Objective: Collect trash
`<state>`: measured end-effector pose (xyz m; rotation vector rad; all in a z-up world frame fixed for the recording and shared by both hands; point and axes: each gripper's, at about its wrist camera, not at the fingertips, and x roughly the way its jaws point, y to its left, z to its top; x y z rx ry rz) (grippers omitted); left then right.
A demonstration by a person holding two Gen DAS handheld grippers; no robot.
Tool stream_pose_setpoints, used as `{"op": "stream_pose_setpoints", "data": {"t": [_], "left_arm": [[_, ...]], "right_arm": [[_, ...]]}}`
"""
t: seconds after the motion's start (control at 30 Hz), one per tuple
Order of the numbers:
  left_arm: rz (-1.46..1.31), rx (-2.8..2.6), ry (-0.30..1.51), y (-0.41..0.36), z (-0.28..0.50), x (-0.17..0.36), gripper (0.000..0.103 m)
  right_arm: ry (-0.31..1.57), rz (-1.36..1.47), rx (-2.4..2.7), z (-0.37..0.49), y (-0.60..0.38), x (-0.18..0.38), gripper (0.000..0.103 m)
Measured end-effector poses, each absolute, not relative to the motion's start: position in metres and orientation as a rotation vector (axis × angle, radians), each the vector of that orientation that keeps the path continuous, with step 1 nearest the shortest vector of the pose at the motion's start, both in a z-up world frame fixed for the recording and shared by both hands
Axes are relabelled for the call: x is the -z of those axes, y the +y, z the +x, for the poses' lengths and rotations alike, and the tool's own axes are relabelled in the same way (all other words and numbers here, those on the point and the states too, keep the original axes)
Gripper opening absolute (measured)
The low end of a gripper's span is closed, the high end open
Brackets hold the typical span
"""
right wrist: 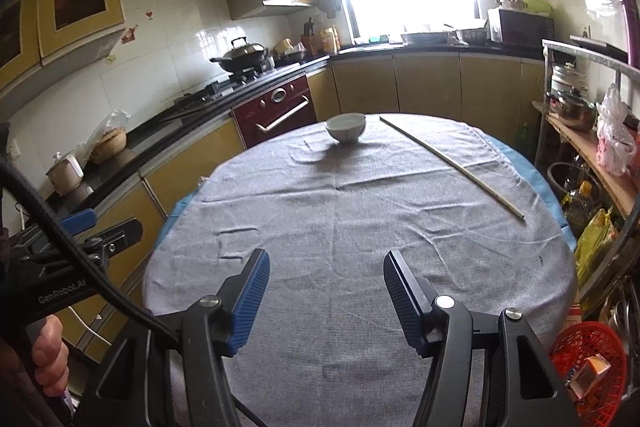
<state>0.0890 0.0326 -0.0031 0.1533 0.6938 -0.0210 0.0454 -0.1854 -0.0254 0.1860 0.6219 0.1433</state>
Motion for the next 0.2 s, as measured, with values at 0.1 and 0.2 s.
{"op": "stream_pose_setpoints", "data": {"t": [0.1,0.2], "left_arm": [[0.115,0.044,0.750,0.036,0.113,0.032,0.082],[0.057,0.038,0.838,0.044,0.143,0.071,0.082]], "right_arm": [[0.669,0.183,-0.106,0.064,-0.196,0.050,0.066],[0.741,0.188,-0.056,0.089,-0.214,0.084,0.066]]}}
